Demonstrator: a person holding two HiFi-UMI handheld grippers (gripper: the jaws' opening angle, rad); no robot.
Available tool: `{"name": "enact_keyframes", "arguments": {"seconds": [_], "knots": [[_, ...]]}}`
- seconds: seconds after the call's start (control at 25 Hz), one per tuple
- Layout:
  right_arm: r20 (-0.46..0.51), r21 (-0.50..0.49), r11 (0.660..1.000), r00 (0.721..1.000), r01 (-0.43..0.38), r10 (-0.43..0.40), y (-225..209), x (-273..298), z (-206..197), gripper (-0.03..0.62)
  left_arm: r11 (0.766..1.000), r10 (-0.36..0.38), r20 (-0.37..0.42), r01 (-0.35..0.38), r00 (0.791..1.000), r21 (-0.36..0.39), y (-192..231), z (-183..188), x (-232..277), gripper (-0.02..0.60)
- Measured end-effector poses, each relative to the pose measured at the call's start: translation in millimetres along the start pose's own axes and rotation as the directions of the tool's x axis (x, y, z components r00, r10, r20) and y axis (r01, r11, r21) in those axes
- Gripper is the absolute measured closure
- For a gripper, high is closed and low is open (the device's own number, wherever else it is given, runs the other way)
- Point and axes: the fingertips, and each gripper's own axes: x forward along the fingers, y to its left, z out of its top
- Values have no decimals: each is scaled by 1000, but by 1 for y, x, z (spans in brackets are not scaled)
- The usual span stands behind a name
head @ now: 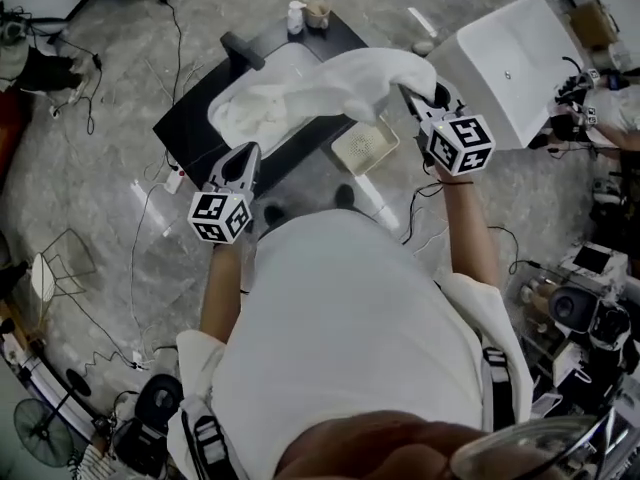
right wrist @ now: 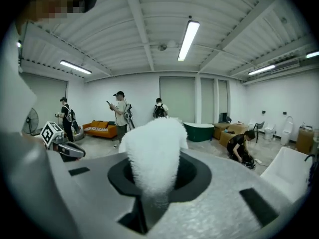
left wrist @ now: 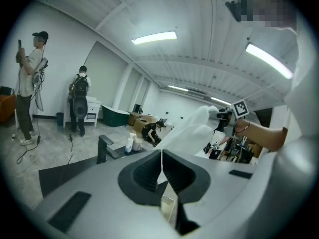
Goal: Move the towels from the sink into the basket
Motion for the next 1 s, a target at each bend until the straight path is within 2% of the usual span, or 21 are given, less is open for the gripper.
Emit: {"name": "enact_keyframes", "arguments": {"seconds": [0.12,0.28,0.56,0.8,1.0], "knots": [[48,21,996,995,88,-89,-24,-46,11,503,999,-43,-4,43,999,22,-15,8,17,571],[95,46,973,969,224,-228,-58,-113,21,503,988,-143,-26,144,989,63,-47,17,50,571],[86,29,933,929,360,-361,-98,-180,8,503,958,-257,-62,263,964,115,-104,23,92,571],[43,47,911,910,411,-413,-116,-209,-17,503,941,-303,-98,314,948,131,-134,16,104,571],[-11,91,911,915,403,-404,-129,-215,-48,503,940,-304,-133,320,943,118,-151,3,113,571]]}}
